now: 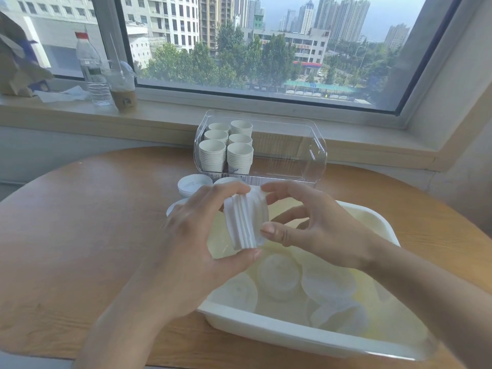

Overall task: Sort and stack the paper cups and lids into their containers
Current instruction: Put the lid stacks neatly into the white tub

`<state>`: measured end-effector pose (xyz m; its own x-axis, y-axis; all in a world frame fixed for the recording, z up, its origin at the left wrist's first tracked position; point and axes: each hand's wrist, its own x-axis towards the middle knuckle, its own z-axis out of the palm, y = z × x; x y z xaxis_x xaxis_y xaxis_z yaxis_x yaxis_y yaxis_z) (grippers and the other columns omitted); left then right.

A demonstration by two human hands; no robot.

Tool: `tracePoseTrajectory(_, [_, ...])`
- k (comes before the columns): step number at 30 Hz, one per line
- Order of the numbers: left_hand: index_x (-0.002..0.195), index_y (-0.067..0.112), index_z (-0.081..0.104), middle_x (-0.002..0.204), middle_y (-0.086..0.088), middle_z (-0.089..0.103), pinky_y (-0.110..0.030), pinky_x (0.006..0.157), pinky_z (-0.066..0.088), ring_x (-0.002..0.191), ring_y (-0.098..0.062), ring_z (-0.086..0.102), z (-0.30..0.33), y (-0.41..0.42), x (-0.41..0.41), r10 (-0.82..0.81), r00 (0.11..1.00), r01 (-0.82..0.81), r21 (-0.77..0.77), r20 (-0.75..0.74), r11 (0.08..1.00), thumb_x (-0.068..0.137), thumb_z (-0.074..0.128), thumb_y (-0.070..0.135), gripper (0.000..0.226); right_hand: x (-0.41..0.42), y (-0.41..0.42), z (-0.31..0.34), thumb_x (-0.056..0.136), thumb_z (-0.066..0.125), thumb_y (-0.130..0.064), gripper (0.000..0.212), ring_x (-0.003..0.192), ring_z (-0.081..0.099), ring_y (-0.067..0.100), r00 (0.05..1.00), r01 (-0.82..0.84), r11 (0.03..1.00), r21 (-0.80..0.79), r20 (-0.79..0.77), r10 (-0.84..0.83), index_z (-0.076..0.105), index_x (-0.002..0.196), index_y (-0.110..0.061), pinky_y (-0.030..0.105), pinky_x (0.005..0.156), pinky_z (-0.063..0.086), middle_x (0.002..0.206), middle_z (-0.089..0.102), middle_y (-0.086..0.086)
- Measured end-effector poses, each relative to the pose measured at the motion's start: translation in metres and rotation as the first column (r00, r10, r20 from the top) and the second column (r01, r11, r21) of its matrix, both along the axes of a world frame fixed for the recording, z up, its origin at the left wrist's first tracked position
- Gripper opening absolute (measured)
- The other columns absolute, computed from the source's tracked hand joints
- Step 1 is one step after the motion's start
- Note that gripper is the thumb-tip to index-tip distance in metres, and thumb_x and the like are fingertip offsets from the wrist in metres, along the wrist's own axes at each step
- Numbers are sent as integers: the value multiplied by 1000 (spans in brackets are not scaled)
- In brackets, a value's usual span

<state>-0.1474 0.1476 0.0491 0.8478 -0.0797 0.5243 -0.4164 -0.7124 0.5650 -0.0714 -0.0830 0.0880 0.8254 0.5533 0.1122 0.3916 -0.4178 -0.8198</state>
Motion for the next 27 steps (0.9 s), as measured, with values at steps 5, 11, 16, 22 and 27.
tracePoseTrajectory(5, [137,65,44,140,38,51,-49,98,52,126,-13,58,2,0,-2,-25,1000,25,33,7,999,69,75,68,75,-2,1,2,73,89,-52,75,105,75,12,997,-59,998,36,-40,60,56,139,-39,37,80,64,129,63,-15])
tracePoseTrajectory(11, [138,61,46,140,35,52,-45,96,52,125,-12,58,2,0,0,-33,999,32,36,29,999,72,77,63,74,-4,1,3,77,92,-36,75,114,71,13,990,-134,989,63,-33,136,54,142,-36,40,87,63,133,61,-16])
tracePoseTrajectory(16, [138,60,46,138,36,53,-37,92,50,123,-7,58,2,0,-1,-48,997,45,41,58,998,74,80,63,73,-5,1,3,79,92,-29,73,118,70,18,983,-182,980,79,-17,184,55,142,-32,42,90,62,138,59,-9])
tracePoseTrajectory(22, [142,54,50,143,31,54,-44,101,52,130,-8,58,3,0,0,-89,993,86,45,80,995,76,79,61,72,-6,3,-1,79,91,-30,67,115,71,18,982,-189,979,73,5,189,58,137,-34,45,88,62,130,62,-12])
tracePoseTrajectory(27, [143,55,47,143,31,51,-48,101,52,127,-9,59,2,-2,-2,-28,993,18,82,115,996,78,77,59,72,-9,5,-5,84,78,-54,73,116,71,14,986,-165,986,31,9,165,48,149,-36,42,95,60,135,61,-13])
